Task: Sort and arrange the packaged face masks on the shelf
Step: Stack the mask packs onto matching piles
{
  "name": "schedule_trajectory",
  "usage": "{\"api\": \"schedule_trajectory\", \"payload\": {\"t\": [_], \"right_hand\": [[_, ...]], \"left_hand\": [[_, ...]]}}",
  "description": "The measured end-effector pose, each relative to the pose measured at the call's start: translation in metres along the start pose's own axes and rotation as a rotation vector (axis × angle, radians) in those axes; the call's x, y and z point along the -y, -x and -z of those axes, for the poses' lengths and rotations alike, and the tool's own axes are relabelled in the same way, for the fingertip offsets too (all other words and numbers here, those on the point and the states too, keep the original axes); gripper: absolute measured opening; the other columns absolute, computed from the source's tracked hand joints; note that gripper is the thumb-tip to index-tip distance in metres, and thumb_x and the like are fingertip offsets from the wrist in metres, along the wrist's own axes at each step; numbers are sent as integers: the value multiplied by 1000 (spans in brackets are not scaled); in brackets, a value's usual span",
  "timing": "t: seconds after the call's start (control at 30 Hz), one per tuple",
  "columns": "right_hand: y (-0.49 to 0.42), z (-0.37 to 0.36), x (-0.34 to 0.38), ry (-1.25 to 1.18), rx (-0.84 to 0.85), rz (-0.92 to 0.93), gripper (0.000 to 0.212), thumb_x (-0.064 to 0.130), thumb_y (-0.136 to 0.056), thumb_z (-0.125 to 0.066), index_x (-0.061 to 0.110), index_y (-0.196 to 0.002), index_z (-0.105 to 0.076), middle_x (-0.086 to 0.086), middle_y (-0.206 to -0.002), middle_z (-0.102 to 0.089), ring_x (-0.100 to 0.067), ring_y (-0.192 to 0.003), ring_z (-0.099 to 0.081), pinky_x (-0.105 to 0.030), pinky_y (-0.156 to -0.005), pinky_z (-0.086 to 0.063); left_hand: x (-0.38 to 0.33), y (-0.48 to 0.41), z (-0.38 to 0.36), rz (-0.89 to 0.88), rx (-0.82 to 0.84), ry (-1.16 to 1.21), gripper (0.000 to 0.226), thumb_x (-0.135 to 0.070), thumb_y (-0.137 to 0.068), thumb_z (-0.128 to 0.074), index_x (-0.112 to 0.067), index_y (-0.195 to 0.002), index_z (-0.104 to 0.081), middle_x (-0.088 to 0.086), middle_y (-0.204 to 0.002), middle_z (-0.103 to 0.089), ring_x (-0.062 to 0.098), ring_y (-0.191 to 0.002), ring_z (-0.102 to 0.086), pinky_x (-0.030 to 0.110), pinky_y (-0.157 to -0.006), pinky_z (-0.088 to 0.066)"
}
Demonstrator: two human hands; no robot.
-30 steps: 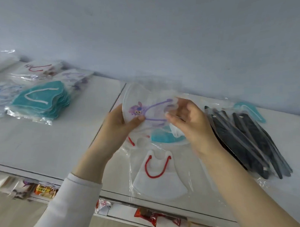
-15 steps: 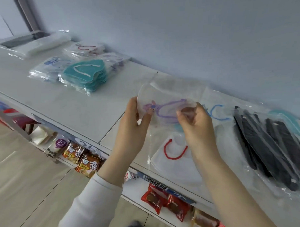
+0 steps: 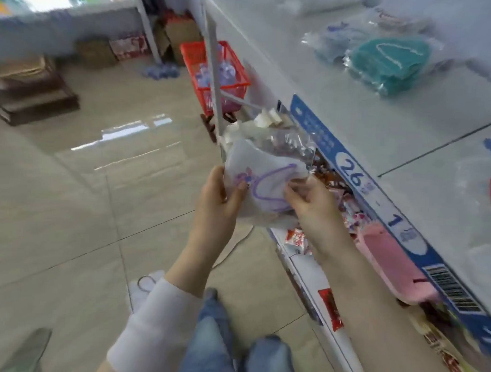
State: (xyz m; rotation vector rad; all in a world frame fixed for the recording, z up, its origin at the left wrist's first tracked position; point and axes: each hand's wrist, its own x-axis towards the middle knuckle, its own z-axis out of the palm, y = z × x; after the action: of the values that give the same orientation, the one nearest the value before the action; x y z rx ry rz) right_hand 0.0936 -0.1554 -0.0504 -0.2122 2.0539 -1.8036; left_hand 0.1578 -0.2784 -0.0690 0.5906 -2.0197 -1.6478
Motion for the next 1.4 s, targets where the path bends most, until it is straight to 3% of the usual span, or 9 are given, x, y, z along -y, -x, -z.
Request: {"api": "schedule_trajectory", "payload": {"t": [0.17, 0.33, 0.43, 0.7, 0.83, 1.13, 1.23, 1.3, 1.4], "right_hand": [[-9, -100, -48, 30, 233, -217, 6, 9, -94, -51, 14, -96, -55, -3, -86, -60, -9, -71, -57, -15, -57, -51], [-6, -213, -94, 95, 275, -345, 8, 8, -93, -53, 13, -98, -56, -4, -85, -62, -13, -70, -57, -15, -54, -51], [-13, -262, -106, 85, 283, -442, 5, 7, -93, -52, 11, -93, -56, -7, -81, -58, -16, -70, -55, -15, -53, -50], [-67, -337, -128, 141, 322, -521, 5, 8, -93, -54, 11, -90, -58, -5, -76, -58, -17, -67, -54, -22, -58, -49], [-121, -354, -113, 99, 295, -481, 12, 7, -93, -53, 15, -85, -58, -3, -77, -59, -17, -69, -55, -25, -62, -48], [-266, -330, -14, 0, 81, -172, 11, 9, -93, -54, 19, -92, -59, 0, -79, -62, -5, -63, -59, -13, -55, -49], [-299, -308, 21, 29, -61, -39, 12, 11, -92, -55, 22, -89, -57, -1, -83, -62, 0, -62, -59, -10, -55, -47], [-316, -291, 39, 75, -162, 19, 14, 14, -92, -56, 28, -88, -57, -2, -83, -64, -7, -68, -61, -16, -62, -50], [-333, -266, 65, 75, -363, 67, 16, 18, -90, -59, 33, -88, -57, 0, -92, -67, -20, -85, -66, -39, -81, -54]], "left_hand": [[63, 7, 93, 316, -116, 108, 12, -12, -91, -60, -17, -83, -52, 1, -74, -58, 10, -67, -51, 24, -59, -41], [125, 15, 190, 579, -159, 262, 5, -15, -93, -57, -14, -97, -56, 5, -91, -67, 14, -82, -63, 21, -65, -51], [153, 10, 235, 667, -167, 214, 11, -9, -92, -56, -7, -104, -56, 10, -96, -64, 16, -84, -61, 19, -68, -52], [197, -40, 283, 782, -265, 172, 6, 0, -90, -56, -3, -96, -57, 4, -79, -60, 10, -70, -58, 12, -58, -50], [203, -99, 285, 751, -247, 181, 5, -1, -90, -57, -6, -93, -59, -1, -75, -61, -4, -61, -60, 15, -61, -53], [149, -299, 250, 473, 6, 162, 8, -2, -90, -57, -10, -88, -58, 5, -77, -62, 14, -70, -59, 21, -66, -54], [124, -355, 226, 323, 124, 136, 15, -1, -89, -58, -15, -81, -58, 8, -77, -64, 18, -70, -57, 35, -72, -53], [108, -390, 207, 239, 218, 114, 15, -2, -88, -59, -15, -81, -59, 10, -76, -65, 18, -70, -58, 39, -73, -52], [83, -438, 174, 101, 382, 108, 7, -4, -88, -61, -11, -86, -59, 22, -81, -66, 29, -71, -60, 46, -76, -50]]}}
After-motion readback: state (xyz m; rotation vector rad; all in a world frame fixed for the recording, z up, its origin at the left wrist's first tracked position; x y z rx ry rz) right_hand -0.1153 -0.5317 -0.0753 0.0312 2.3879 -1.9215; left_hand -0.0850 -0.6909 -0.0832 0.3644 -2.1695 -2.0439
